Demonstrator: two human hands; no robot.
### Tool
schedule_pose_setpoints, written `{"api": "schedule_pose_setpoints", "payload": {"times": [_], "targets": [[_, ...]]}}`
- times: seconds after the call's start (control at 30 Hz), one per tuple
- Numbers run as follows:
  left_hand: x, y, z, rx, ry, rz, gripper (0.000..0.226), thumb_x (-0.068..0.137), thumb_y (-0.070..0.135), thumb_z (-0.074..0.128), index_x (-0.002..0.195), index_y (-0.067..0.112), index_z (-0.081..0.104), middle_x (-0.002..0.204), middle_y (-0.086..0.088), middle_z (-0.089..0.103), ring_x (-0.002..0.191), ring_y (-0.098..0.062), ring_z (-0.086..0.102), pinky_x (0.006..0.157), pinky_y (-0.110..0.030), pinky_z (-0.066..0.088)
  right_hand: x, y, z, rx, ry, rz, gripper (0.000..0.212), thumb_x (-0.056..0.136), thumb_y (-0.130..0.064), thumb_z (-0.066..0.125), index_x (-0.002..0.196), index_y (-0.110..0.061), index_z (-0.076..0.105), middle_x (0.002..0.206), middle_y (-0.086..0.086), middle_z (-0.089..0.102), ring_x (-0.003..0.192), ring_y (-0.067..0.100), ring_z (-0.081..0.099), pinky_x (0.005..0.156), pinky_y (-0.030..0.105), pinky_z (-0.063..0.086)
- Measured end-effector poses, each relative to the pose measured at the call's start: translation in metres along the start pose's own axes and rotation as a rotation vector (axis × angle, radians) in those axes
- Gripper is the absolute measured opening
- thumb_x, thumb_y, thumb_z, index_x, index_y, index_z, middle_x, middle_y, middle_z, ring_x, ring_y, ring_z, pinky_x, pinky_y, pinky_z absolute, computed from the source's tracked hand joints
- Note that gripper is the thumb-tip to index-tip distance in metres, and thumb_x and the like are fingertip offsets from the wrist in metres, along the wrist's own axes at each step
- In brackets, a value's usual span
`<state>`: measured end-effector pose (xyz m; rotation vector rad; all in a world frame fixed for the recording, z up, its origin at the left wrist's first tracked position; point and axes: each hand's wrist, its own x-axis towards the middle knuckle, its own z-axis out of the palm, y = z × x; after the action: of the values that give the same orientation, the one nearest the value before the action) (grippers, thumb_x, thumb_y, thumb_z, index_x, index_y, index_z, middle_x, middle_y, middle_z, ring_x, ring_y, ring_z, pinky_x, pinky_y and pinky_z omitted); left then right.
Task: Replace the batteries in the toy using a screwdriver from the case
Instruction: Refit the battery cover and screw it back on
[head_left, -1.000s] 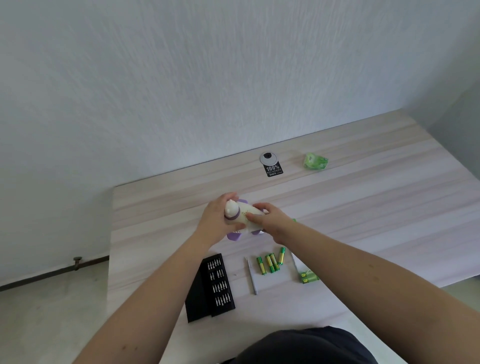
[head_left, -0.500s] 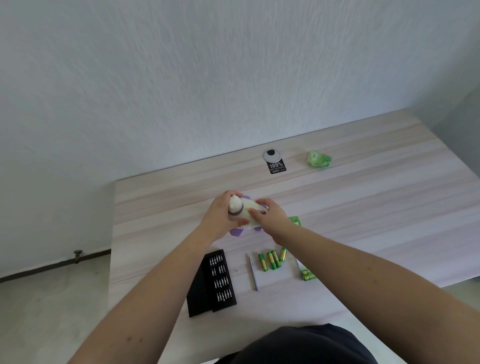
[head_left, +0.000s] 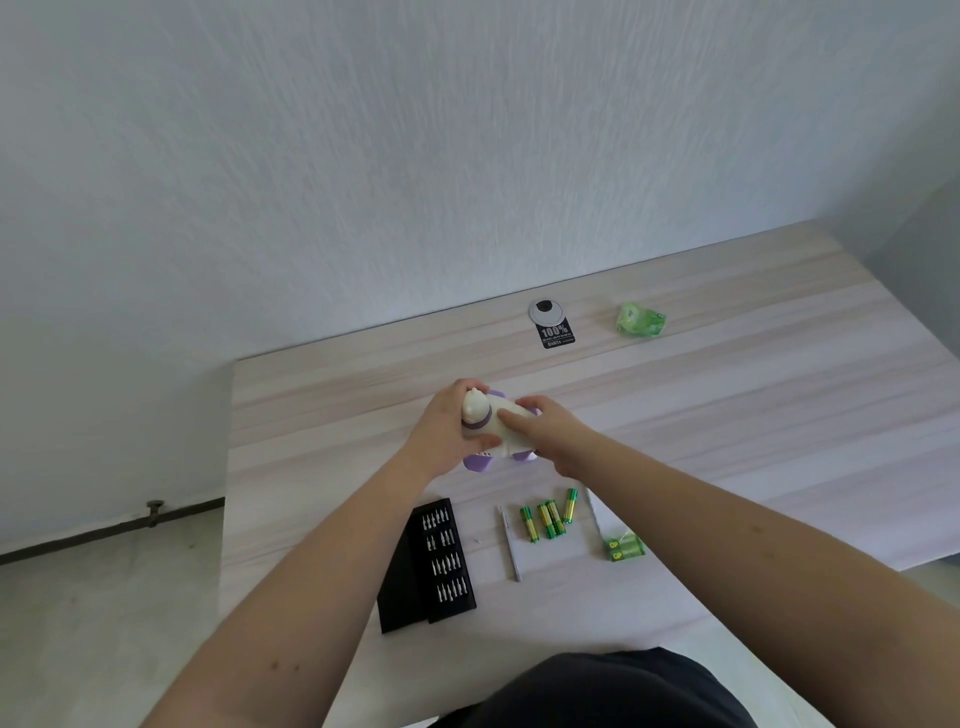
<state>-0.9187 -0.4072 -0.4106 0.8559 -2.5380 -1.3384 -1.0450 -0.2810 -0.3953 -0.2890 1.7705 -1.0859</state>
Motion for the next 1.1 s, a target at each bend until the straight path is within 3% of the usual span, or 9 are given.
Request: {"api": "schedule_pose_setpoints", "payload": {"times": [0.13, 0.23, 0.4, 0.53, 0.63, 0.77, 0.9, 1.1], "targets": [[-0.001, -0.001, 0.001, 0.012, 0.015, 0.009, 0.068, 0.057, 0.021, 0.086, 0.115, 0.026, 0.052, 0.111, 0.005, 0.058, 0.103, -0.020, 0.055, 0.091, -0.045, 0.048, 0.001, -0.001, 0.004, -0.110, 0.080, -0.031, 0.049, 0.084, -0.034, 0.071, 0.124, -0.013, 0.052, 0.115, 0.008, 0.053, 0.081, 0.016, 0.056, 0.067, 0.033, 0.058], [-0.002, -0.001, 0.003, 0.011, 0.028, 0.014, 0.067, 0.056, 0.029, 0.083, 0.114, 0.031, 0.049, 0.113, 0.006, 0.058, 0.105, -0.021, 0.054, 0.092, -0.046, 0.048, -0.001, -0.002, 0.005, -0.108, 0.115, -0.046, 0.045, 0.084, -0.032, 0.071, 0.121, -0.014, 0.054, 0.112, 0.007, 0.055, 0.076, 0.014, 0.057, 0.063, 0.032, 0.058], [0.002, -0.001, 0.004, -0.003, 0.041, 0.012, 0.067, 0.058, 0.026, 0.086, 0.113, 0.029, 0.049, 0.113, 0.007, 0.060, 0.104, -0.021, 0.056, 0.091, -0.046, 0.049, -0.001, 0.002, 0.006, -0.119, 0.144, -0.076, 0.042, 0.085, -0.036, 0.069, 0.122, -0.020, 0.055, 0.100, 0.002, 0.062, 0.080, 0.024, 0.067, 0.055, 0.024, 0.055], [0.001, -0.003, 0.002, 0.013, 0.038, 0.038, 0.067, 0.059, 0.019, 0.089, 0.115, 0.020, 0.053, 0.109, 0.025, 0.053, 0.104, -0.021, 0.055, 0.092, -0.045, 0.048, -0.002, 0.011, -0.003, -0.201, 0.077, -0.140, 0.045, 0.086, -0.044, 0.065, 0.125, -0.025, 0.054, 0.099, -0.001, 0.067, 0.075, 0.018, 0.069, 0.069, 0.025, 0.053], [0.001, -0.004, 0.002, 0.011, 0.041, 0.044, 0.065, 0.058, 0.021, 0.088, 0.113, 0.023, 0.053, 0.110, 0.025, 0.055, 0.105, -0.020, 0.055, 0.092, -0.045, 0.048, -0.003, 0.015, -0.018, -0.241, -0.028, -0.171, 0.050, 0.092, -0.039, 0.060, 0.138, -0.026, 0.047, 0.117, 0.002, 0.063, 0.096, 0.014, 0.060, 0.081, 0.024, 0.043], [0.002, -0.004, 0.001, 0.009, 0.038, 0.023, 0.064, 0.055, 0.029, 0.086, 0.110, 0.030, 0.052, 0.112, 0.010, 0.059, 0.105, -0.020, 0.056, 0.090, -0.047, 0.048, -0.001, 0.021, -0.020, -0.289, -0.025, -0.213, 0.048, 0.090, -0.036, 0.063, 0.136, -0.028, 0.049, 0.116, 0.001, 0.064, 0.102, 0.017, 0.059, 0.071, 0.016, 0.043], [0.000, -0.003, 0.003, 0.020, 0.044, 0.014, 0.066, 0.055, 0.034, 0.084, 0.111, 0.033, 0.048, 0.116, 0.004, 0.057, 0.106, -0.020, 0.055, 0.091, -0.046, 0.048, 0.002, 0.017, -0.022, -0.402, -0.015, -0.264, 0.044, 0.087, -0.038, 0.065, 0.129, -0.027, 0.055, 0.106, -0.001, 0.067, 0.097, 0.019, 0.062, 0.082, 0.030, 0.050], [0.000, -0.004, 0.004, 0.023, 0.038, 0.032, 0.066, 0.055, 0.035, 0.083, 0.112, 0.030, 0.049, 0.117, 0.004, 0.058, 0.106, -0.019, 0.054, 0.092, -0.045, 0.048, -0.001, 0.017, -0.020, -0.465, 0.028, -0.280, 0.045, 0.087, -0.039, 0.065, 0.129, -0.026, 0.055, 0.106, 0.000, 0.067, 0.095, 0.020, 0.061, 0.078, 0.028, 0.046]]}}
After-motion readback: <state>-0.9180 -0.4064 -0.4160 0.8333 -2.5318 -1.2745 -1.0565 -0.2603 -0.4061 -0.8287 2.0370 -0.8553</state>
